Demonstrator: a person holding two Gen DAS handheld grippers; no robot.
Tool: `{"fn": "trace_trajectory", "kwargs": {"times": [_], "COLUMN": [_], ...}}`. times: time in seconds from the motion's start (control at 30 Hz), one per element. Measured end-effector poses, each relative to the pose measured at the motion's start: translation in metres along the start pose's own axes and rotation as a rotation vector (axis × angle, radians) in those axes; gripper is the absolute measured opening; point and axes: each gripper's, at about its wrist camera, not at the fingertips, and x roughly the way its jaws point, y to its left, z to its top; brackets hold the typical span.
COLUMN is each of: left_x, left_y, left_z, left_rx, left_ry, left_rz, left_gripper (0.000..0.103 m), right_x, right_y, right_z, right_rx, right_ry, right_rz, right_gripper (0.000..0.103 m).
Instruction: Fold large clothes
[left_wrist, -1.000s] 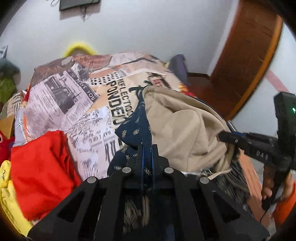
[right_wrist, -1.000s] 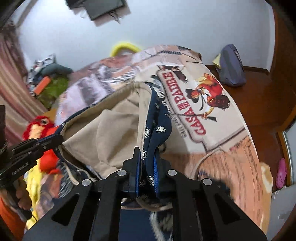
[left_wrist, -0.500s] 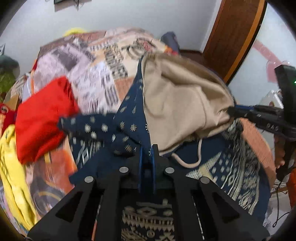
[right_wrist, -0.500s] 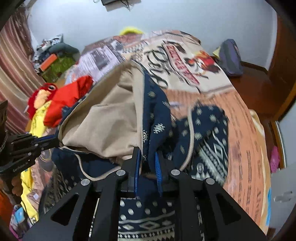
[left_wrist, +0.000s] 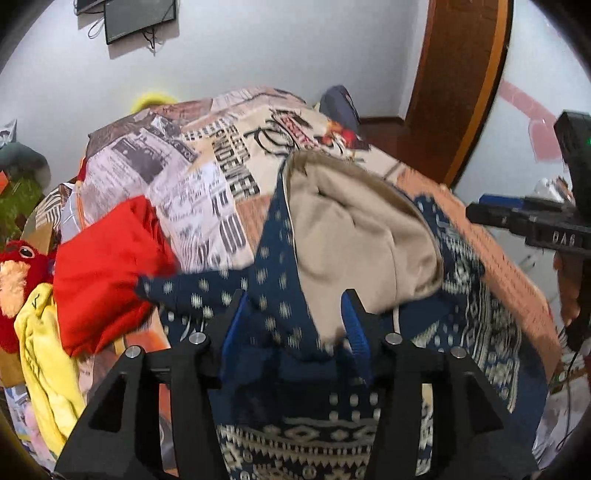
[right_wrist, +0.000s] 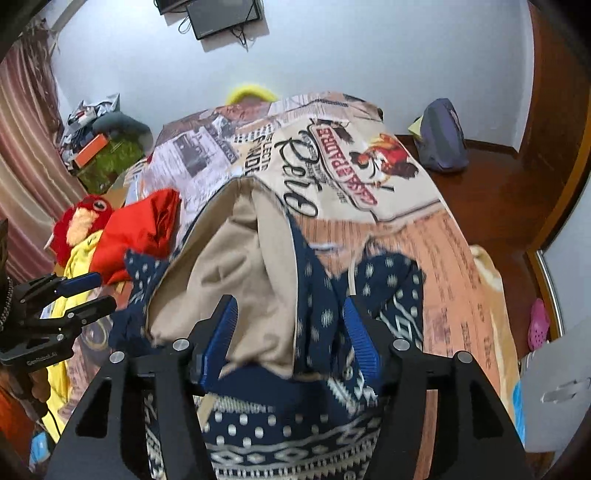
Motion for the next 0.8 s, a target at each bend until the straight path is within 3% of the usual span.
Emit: {"fn": "trace_trajectory", "kwargs": {"times": [0.2, 0.4, 0.67, 0.7, 0.73, 0.8], "left_x": [0.031, 0.086, 0.147, 0.150, 0.153, 0.156], "left_y": [0.013, 0.022, 0.032, 0.032, 0.032, 0.030], "left_z": [0.035, 0.065, 0.075, 0.076, 0.076, 0.077], "left_rx": [-0.025, -0.051, -0.091, -0.098, -0.101, -0.096], "left_ry": [-0.009, 0.030, 0.085, 0.087, 0.085, 0.088], "left_rz": [-0.008, -0.040, -0.063, -0.070, -0.075, -0.085], "left_gripper": [0.051, 0.051, 0.051, 0.049, 0.041, 0.027], "right_x": [0.037, 0.085, 0.135, 0.137, 0.139, 0.142], "right_y": [-0.007, -0.015, -0.026, -0.028, -0.029, -0.031], "right_z": [0.021, 0.039, 0.049, 0.048, 0.048, 0.048], "right_rx": [0.026, 0.035, 0.078, 0.088, 0.099, 0.111], "right_ry": [0.032, 0.071, 0.123, 0.122, 0.120, 0.127], "right_rz": [0.022, 0.038, 0.084, 0.095, 0.107, 0.122], "right_gripper": [0.056, 0.056, 0.056, 0.053, 0.049, 0.028]}}
